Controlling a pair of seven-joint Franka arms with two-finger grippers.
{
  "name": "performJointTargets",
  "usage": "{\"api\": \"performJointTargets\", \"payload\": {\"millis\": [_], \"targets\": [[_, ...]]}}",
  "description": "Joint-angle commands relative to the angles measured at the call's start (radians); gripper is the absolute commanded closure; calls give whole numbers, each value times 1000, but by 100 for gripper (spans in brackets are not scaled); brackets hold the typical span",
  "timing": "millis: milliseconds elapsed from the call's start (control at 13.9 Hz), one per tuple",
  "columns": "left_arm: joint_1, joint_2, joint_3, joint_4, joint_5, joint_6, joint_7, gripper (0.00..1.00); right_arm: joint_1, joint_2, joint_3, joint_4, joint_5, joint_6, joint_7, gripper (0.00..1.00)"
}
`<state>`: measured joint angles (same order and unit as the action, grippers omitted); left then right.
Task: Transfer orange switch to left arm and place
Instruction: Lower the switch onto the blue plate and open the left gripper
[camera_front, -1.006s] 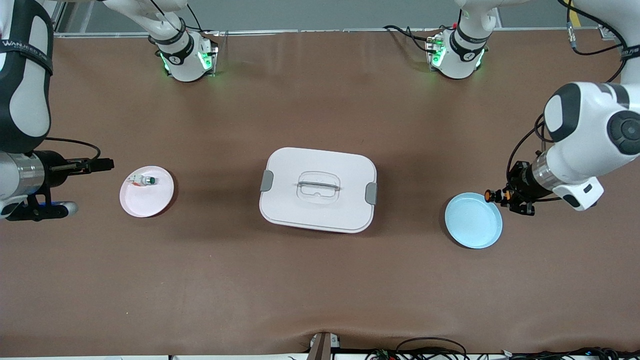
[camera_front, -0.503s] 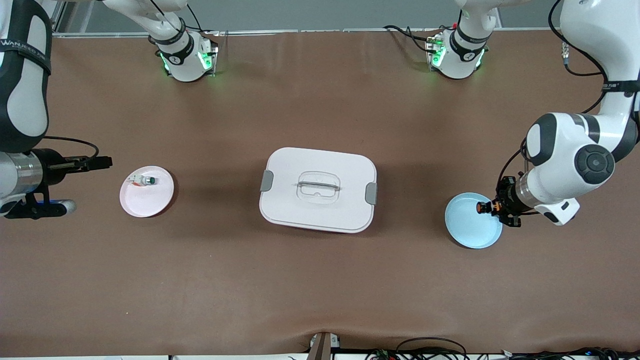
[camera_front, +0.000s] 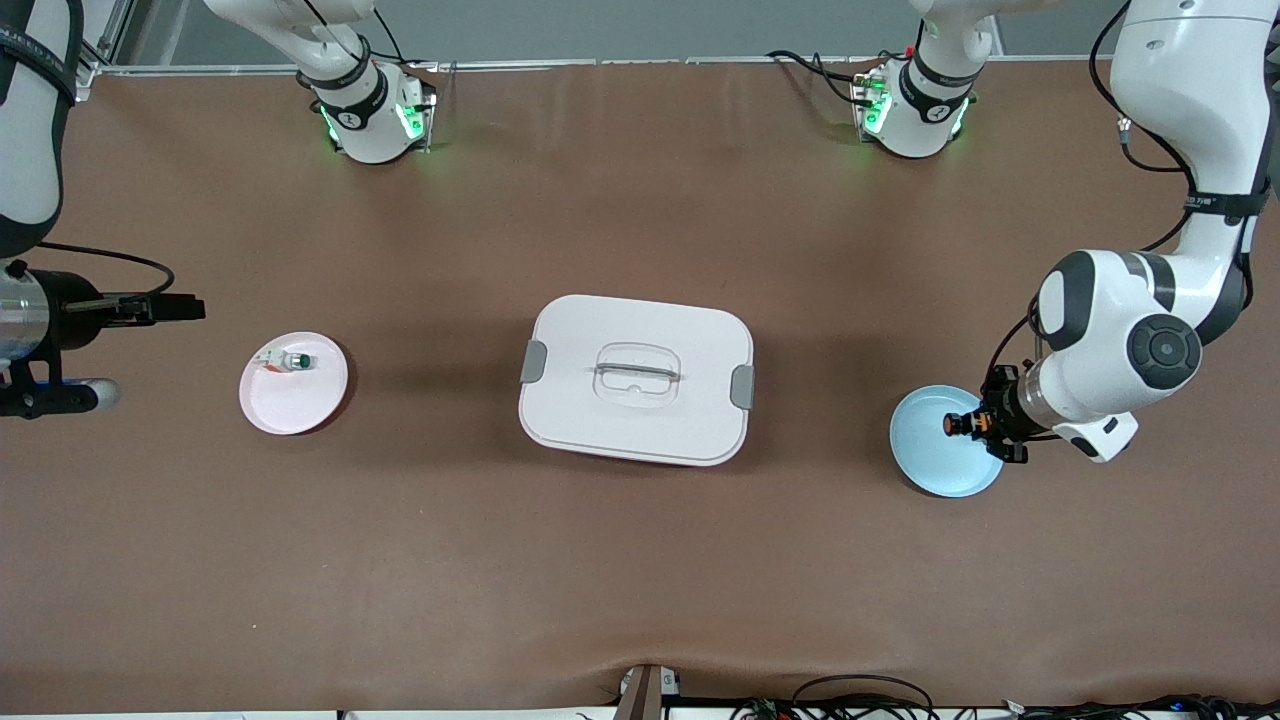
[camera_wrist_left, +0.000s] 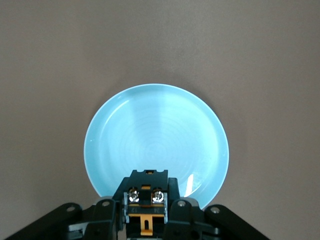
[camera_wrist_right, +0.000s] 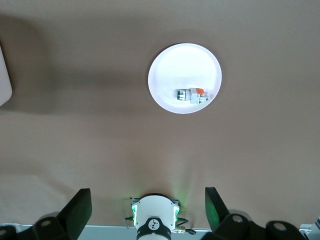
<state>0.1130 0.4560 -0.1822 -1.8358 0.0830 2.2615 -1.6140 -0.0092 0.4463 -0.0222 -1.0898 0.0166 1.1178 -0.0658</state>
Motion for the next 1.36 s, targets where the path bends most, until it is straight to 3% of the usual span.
{"api": "performJointTargets", "payload": {"millis": [0,215,646,934,1293], "targets": [[7,27,-5,0,56,39,-18,100,-26,-6,10,-1,-4,-4,12,0],[7,68,-5,-2,83,101,-17,100,-92,-9,21,-2,48,-9,4,0],[20,101,-5,-36,98,147,-18,100,17,-63,16,-22,-35,43,18,0],[39,115,-5,-42,106,147,-17,100,17,-73,16,-22,-30,53,26,0],[42,135,-6,-45,106,147,-18,100,17,-143,18,-122,-27,123,115,0]]}}
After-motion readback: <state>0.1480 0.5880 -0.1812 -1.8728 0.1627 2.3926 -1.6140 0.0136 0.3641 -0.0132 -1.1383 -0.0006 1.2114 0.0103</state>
